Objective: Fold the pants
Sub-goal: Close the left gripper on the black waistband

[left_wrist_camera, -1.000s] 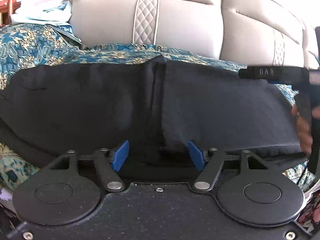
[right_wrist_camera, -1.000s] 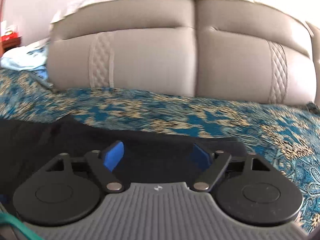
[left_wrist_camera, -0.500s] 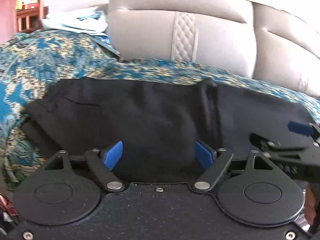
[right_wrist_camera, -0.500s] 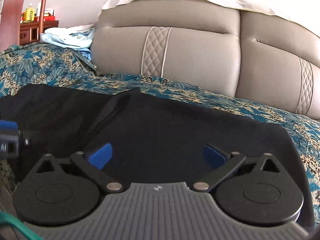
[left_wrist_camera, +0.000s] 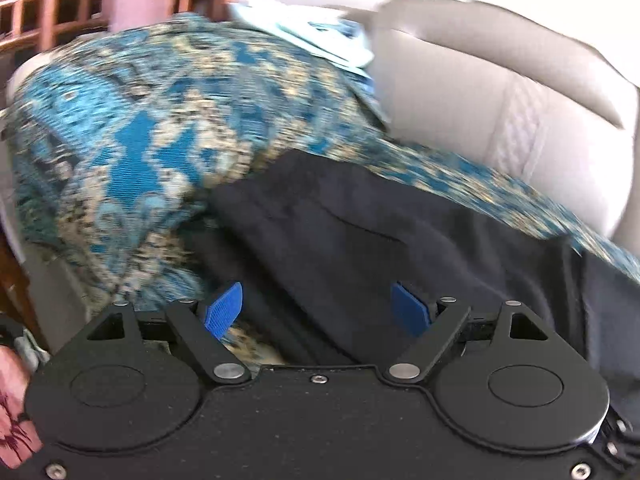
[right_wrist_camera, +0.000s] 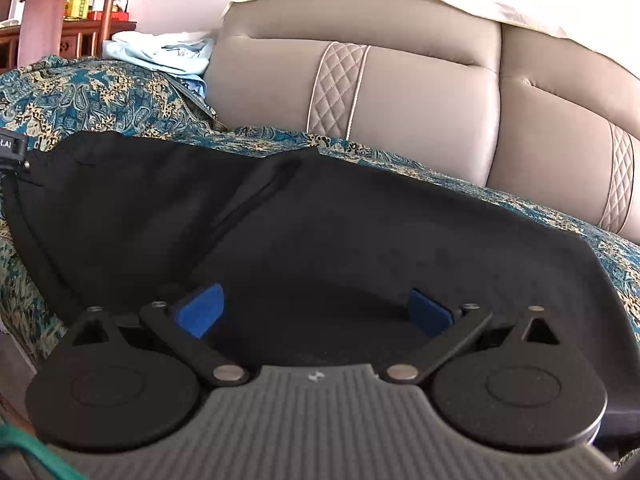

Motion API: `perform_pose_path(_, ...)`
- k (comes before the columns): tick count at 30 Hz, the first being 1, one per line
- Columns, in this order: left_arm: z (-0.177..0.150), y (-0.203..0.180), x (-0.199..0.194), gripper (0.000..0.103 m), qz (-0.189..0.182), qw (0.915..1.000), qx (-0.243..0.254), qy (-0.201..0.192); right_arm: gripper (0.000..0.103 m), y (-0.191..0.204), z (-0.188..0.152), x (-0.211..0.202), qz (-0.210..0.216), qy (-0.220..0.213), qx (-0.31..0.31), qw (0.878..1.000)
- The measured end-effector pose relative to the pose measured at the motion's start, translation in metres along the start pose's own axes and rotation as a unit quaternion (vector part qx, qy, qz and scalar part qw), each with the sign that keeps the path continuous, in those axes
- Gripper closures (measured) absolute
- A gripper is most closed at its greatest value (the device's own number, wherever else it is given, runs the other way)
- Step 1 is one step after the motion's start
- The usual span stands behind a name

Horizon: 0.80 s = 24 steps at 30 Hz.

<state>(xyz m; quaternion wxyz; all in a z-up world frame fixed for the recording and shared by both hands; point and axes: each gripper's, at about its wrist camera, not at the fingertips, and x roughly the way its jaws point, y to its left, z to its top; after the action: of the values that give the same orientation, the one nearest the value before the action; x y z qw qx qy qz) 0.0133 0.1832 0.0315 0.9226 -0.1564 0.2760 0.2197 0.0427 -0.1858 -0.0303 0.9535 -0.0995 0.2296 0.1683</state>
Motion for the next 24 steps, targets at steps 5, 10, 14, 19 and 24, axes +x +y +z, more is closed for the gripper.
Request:
perform_pose_path(5,0.005,0.025,0.013,0.014,-0.016,0.9984,-0.053,0.003,0.000,-0.002,-0.002,0.001,0.003,-0.007,0.004,1.000)
perform_pose_path(10,0.007,0.028,0.028,0.010,-0.026,0.9975,-0.063,0.014,0.000,-0.001,-0.005,0.001,0.001,-0.015,0.003,1.000)
perform_pose_path(14,0.006,0.037,0.045,0.001,-0.043,0.9901,-0.124,0.050,0.000,-0.001,-0.006,0.001,-0.012,-0.016,0.013,1.000)
perform_pose_path(19,0.002,0.033,0.046,0.000,-0.032,0.9944,-0.095,0.032,0.000,0.003,-0.010,0.000,-0.031,-0.028,0.025,0.999)
perform_pose_path(24,0.004,0.029,0.051,0.001,-0.020,0.9962,-0.079,0.031,0.000,0.004,-0.010,0.000,-0.046,-0.034,0.032,0.998)
